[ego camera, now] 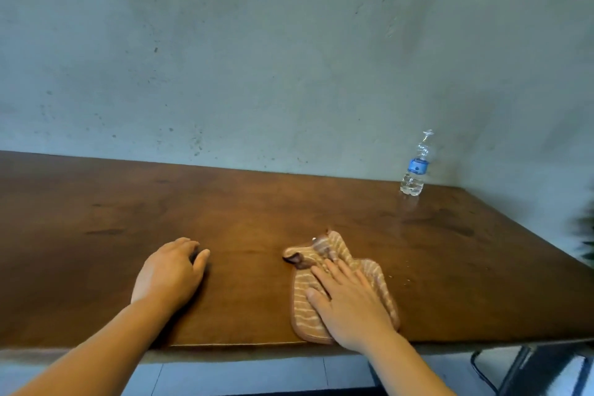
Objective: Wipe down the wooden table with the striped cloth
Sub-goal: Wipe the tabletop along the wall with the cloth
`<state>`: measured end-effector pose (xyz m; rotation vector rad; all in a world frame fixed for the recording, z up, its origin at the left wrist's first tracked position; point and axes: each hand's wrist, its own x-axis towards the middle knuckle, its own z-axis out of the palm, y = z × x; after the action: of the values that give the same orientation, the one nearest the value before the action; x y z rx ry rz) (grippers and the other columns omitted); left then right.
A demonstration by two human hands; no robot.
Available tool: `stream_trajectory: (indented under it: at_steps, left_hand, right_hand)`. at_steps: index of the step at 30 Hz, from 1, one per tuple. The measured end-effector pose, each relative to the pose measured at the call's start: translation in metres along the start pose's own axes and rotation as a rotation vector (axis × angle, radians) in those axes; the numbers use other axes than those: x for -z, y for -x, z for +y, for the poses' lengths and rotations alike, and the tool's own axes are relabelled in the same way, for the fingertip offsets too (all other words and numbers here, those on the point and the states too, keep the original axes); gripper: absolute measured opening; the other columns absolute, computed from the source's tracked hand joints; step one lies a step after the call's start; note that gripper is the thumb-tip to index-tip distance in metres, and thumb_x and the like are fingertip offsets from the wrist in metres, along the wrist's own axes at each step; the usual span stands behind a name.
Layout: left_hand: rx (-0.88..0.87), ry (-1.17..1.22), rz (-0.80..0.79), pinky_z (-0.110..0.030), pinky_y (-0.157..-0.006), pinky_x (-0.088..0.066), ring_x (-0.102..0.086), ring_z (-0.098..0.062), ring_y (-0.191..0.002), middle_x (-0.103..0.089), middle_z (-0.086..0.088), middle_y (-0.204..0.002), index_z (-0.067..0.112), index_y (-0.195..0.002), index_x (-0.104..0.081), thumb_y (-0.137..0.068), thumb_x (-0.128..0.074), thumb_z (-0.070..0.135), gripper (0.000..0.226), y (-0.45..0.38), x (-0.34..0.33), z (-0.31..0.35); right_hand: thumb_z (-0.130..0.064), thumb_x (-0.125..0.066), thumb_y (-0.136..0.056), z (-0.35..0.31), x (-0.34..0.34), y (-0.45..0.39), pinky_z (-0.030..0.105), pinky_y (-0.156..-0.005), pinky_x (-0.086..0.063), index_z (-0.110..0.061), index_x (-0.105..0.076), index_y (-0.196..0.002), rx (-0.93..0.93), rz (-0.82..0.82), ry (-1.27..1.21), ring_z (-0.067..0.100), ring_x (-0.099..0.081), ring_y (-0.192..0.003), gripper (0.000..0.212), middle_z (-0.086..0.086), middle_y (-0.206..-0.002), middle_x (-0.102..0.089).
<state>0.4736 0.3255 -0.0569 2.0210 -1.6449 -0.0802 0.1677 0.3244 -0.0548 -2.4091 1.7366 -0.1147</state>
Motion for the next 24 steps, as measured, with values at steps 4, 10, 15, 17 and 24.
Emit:
stream_trajectory:
  at_steps: [4, 10, 15, 17, 24]
  left_hand:
    - [-0.1, 0.035, -0.05, -0.028, -0.098, -0.046, -0.054, -0.01, -0.116, -0.058, 0.007, -0.129, 0.023, -0.131, -0.055, -0.096, -0.046, 0.047, 0.044, 0.0, -0.025, 0.055]
    - [-0.217, 0.031, -0.098, -0.028, -0.103, -0.042, -0.052, -0.01, -0.12, -0.055, 0.008, -0.133, 0.023, -0.134, -0.053, -0.096, -0.045, 0.047, 0.046, -0.026, -0.072, 0.138]
    - [-0.271, -0.036, -0.11, -0.032, -0.106, -0.04, -0.05, -0.016, -0.123, -0.052, 0.003, -0.137, 0.021, -0.135, -0.051, -0.098, -0.04, 0.043, 0.045, -0.08, -0.116, 0.2]
    - [-0.26, -0.041, -0.111, -0.033, -0.107, -0.038, -0.048, -0.017, -0.126, -0.05, 0.001, -0.14, 0.02, -0.137, -0.049, -0.098, -0.04, 0.042, 0.046, -0.108, -0.133, 0.221]
    - [-0.189, -0.083, -0.215, -0.038, -0.113, -0.031, -0.039, -0.021, -0.133, -0.04, -0.003, -0.147, 0.022, -0.14, -0.045, -0.098, -0.035, 0.046, 0.049, -0.172, -0.186, 0.262]
  right_hand:
    - [-0.078, 0.007, -0.079, 0.064, 0.014, 0.019, 0.038, -0.122, 0.003, -0.043, -0.01, -0.155, -0.165, 0.012, -0.026, 0.007, 0.006, -0.15, 0.086, -0.019, -0.164, 0.0]
    - [-0.078, 0.01, -0.067, 0.102, 0.027, 0.03, 0.039, -0.121, 0.004, -0.045, -0.006, -0.155, -0.292, 0.013, -0.051, 0.01, 0.008, -0.151, 0.095, -0.018, -0.164, 0.005]
    - [-0.088, 0.025, -0.037, 0.117, 0.017, 0.015, 0.037, -0.12, 0.001, -0.051, 0.003, -0.152, -0.26, 0.052, 0.037, 0.006, 0.015, -0.148, 0.122, -0.03, -0.151, 0.014]
    - [-0.092, 0.023, -0.052, 0.134, -0.002, -0.005, 0.033, -0.117, -0.01, -0.052, -0.001, -0.151, -0.205, 0.143, 0.076, 0.001, 0.017, -0.145, 0.11, -0.024, -0.161, -0.007]
    - [-0.064, -0.009, -0.095, 0.193, -0.022, -0.079, 0.035, -0.091, -0.032, -0.04, -0.046, -0.129, -0.005, 0.416, 0.099, 0.009, -0.01, -0.15, 0.055, -0.021, -0.154, -0.025]
